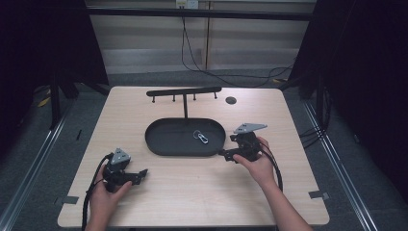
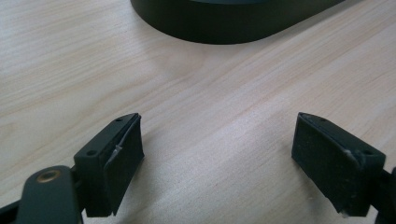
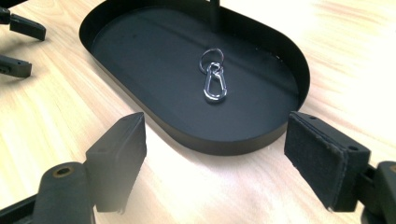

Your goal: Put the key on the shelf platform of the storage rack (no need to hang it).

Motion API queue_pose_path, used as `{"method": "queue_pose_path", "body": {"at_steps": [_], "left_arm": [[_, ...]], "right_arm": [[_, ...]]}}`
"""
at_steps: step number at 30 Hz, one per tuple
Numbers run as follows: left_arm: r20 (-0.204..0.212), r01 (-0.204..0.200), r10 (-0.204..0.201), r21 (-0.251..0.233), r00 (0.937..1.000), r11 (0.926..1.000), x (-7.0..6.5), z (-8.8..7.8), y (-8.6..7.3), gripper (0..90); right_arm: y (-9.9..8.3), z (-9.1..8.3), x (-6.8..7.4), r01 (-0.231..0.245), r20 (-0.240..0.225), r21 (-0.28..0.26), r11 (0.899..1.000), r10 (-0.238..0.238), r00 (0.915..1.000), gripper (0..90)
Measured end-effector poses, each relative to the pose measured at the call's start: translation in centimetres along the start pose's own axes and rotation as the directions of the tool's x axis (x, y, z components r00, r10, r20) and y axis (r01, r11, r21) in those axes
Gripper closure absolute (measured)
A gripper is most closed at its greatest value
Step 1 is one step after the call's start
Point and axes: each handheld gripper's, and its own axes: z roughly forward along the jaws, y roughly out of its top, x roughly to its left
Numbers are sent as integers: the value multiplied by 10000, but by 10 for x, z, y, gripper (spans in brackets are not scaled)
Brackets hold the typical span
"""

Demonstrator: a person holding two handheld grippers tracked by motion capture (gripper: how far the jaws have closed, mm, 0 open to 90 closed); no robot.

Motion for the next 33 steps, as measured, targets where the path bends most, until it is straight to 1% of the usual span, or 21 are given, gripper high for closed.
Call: {"method": "queue_pose_path", "body": {"at_steps": [11,18,21,25,29,32,33], "left_arm": [[0,-5,5,3,10000,10000,0,0,0,162],[-1,-3,3,5,10000,10000,0,0,0,162],[-1,-2,2,-1,10000,10000,0,0,0,162],[0,-3,3,4,10000,10000,0,0,0,162],[-2,-3,3,1,10000,10000,0,0,0,162],[1,-8,8,5,10000,10000,0,0,0,162],[-1,-3,3,2,10000,10000,0,0,0,162]], "right_arm": [[-11,-9,-1,-129,-136,-140,9998,127,9998,213],[-19,-15,-3,-133,-105,-79,9999,132,9999,212],[-22,-18,-4,-150,-100,-171,9997,148,9998,215],[-27,-21,-6,-157,-106,-164,9997,155,9998,215],[-33,-25,-8,-244,-88,-157,9996,242,9997,215],[-36,-29,-9,-142,-64,-126,9998,141,9999,216],[-37,-30,-9,-147,-43,-201,9997,147,9999,217]]}}
